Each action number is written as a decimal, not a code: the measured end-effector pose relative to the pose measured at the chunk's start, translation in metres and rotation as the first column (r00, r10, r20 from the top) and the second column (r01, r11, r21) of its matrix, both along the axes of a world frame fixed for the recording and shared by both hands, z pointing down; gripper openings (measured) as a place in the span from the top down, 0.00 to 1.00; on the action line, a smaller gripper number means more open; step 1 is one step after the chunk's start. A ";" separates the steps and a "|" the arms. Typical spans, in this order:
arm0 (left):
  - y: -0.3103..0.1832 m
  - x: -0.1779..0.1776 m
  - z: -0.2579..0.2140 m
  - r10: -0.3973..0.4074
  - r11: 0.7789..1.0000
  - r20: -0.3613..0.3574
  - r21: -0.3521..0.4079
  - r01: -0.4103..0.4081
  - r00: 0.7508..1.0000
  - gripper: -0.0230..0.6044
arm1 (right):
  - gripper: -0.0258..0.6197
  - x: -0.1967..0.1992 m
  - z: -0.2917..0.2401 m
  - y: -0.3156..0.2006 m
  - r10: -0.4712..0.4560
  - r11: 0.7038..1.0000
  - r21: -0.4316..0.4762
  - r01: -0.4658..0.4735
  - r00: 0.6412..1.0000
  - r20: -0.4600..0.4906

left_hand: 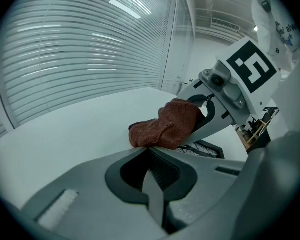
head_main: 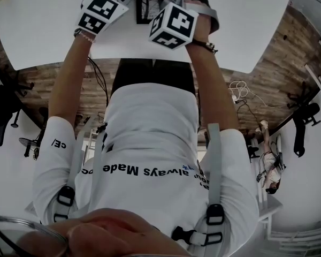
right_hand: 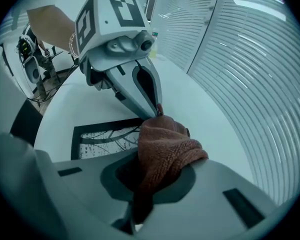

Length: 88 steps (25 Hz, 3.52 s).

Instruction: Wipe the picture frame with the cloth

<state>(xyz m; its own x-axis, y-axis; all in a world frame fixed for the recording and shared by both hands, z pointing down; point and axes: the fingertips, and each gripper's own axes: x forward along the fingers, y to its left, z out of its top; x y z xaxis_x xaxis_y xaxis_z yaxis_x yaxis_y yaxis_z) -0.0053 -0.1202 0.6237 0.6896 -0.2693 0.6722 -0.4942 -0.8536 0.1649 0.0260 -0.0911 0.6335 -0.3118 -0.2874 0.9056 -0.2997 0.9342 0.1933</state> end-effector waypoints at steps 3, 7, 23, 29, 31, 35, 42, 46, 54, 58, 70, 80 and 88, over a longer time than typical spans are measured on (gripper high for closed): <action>0.000 0.000 0.000 -0.006 1.000 -0.004 -0.002 0.006 1.000 0.96 | 0.93 -0.001 0.002 0.011 -0.033 0.999 -0.036 0.033 0.999 -0.007; 0.001 0.003 -0.001 -0.003 1.000 0.000 0.003 0.003 1.000 0.96 | 0.93 0.003 0.003 0.028 -0.048 0.996 -0.073 0.048 0.999 -0.003; -0.001 0.001 0.001 -0.025 1.000 0.010 0.014 0.025 1.000 0.96 | 0.93 -0.006 -0.002 0.120 -0.216 0.924 -0.316 0.213 0.976 0.025; -0.001 0.001 0.001 -0.028 1.000 0.015 0.014 0.027 1.000 0.96 | 0.93 -0.002 -0.004 0.153 -0.259 0.892 -0.374 0.253 0.965 0.034; -0.001 0.000 0.002 -0.028 1.000 0.015 0.015 0.028 0.999 0.96 | 0.93 0.002 -0.004 0.164 -0.274 0.876 -0.404 0.263 0.961 0.032; -0.002 -0.001 0.003 -0.030 1.000 0.015 0.011 0.029 0.999 0.96 | 0.93 0.009 -0.031 0.169 -0.279 0.855 -0.437 0.279 0.958 0.065; -0.004 0.000 0.007 -0.034 0.999 0.015 0.005 0.034 0.999 0.96 | 0.93 0.032 -0.106 0.025 -0.003 1.000 0.029 -0.001 0.991 0.132; -0.004 -0.002 0.006 -0.038 0.999 0.018 0.005 0.038 0.999 0.96 | 0.93 0.038 -0.057 -0.008 0.020 0.997 0.073 -0.023 0.999 0.040; -0.006 -0.001 0.005 -0.041 0.999 0.011 -0.001 0.041 0.999 0.96 | 0.93 0.040 0.005 0.010 -0.012 0.999 -0.051 0.011 1.000 -0.017; -0.006 0.001 0.005 -0.040 0.999 0.016 -0.001 0.040 0.999 0.96 | 0.93 0.041 0.004 0.016 -0.040 0.996 -0.079 0.037 0.999 -0.035; -0.004 0.001 0.004 -0.040 0.999 0.018 0.006 0.040 0.999 0.96 | 0.93 0.033 0.002 0.094 -0.184 0.975 -0.136 0.175 0.981 -0.057; -0.008 -0.001 0.005 -0.048 0.999 0.020 0.003 0.048 0.999 0.96 | 0.93 0.034 -0.003 0.164 -0.272 0.930 -0.269 0.249 0.961 -0.052; 0.003 -0.001 -0.018 -0.067 0.995 0.050 0.073 0.063 0.997 0.96 | 0.93 0.038 -0.102 0.133 0.030 0.982 -0.188 0.012 0.975 0.219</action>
<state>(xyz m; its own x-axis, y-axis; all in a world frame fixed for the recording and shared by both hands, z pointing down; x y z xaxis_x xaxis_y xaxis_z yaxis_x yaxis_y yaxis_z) -0.0058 -0.1173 0.6056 0.6335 -0.3607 0.6845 -0.5552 -0.8281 0.0775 0.0635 0.0423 0.5314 -0.5074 -0.1233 0.8529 -0.3235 0.9446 -0.0559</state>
